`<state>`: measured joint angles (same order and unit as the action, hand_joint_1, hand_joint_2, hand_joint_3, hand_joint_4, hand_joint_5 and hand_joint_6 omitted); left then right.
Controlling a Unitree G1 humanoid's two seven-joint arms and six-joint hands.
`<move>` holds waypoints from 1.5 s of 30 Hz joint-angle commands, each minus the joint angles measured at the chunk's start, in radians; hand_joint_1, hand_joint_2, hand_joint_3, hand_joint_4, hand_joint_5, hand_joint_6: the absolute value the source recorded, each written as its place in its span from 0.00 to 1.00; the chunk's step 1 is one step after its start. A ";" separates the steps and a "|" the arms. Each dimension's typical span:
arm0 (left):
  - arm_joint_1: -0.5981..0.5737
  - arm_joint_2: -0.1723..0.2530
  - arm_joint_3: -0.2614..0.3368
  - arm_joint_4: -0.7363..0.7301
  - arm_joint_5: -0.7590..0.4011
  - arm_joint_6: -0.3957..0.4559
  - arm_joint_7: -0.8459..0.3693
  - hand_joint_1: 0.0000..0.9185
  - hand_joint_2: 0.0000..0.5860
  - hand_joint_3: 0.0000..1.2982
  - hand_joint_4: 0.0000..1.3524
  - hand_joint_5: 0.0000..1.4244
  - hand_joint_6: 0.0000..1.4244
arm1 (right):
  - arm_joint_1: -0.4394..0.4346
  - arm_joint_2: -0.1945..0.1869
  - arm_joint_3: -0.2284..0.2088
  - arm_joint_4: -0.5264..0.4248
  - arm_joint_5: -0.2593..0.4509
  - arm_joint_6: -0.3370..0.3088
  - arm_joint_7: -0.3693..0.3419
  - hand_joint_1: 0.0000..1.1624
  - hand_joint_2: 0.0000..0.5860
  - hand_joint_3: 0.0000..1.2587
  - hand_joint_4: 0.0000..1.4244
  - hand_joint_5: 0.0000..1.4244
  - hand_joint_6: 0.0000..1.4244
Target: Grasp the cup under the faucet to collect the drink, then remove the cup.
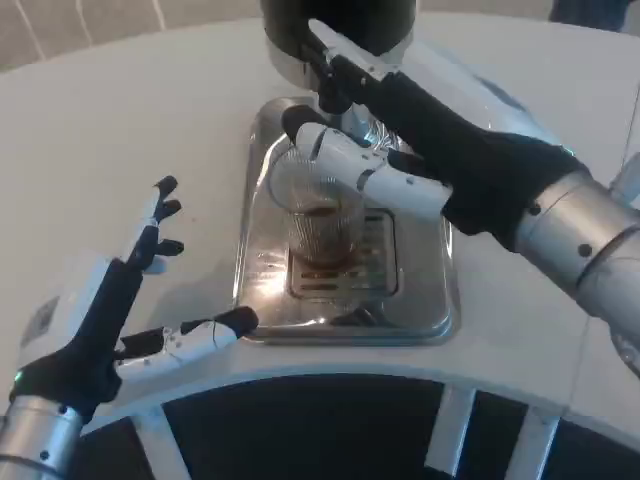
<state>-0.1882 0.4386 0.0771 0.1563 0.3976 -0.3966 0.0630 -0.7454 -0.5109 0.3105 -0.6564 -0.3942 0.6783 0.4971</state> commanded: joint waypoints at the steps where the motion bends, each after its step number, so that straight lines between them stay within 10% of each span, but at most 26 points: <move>1: -0.037 -0.010 -0.017 0.048 -0.001 0.010 0.015 0.37 0.07 0.00 0.00 0.19 0.23 | 0.009 0.012 0.017 0.006 0.020 -0.038 0.035 0.00 0.79 0.00 0.00 0.00 0.00; 45: -0.383 -0.039 -0.126 0.491 -0.013 -0.149 0.055 0.36 0.06 0.00 0.00 0.16 0.15 | 0.007 0.071 0.009 0.066 -0.018 -0.042 0.031 0.00 0.81 0.00 0.00 0.00 0.00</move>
<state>-0.5644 0.3940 -0.0473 0.6371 0.3944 -0.5299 0.1066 -0.7532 -0.4511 0.2954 -0.5905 -0.4213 0.6312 0.5006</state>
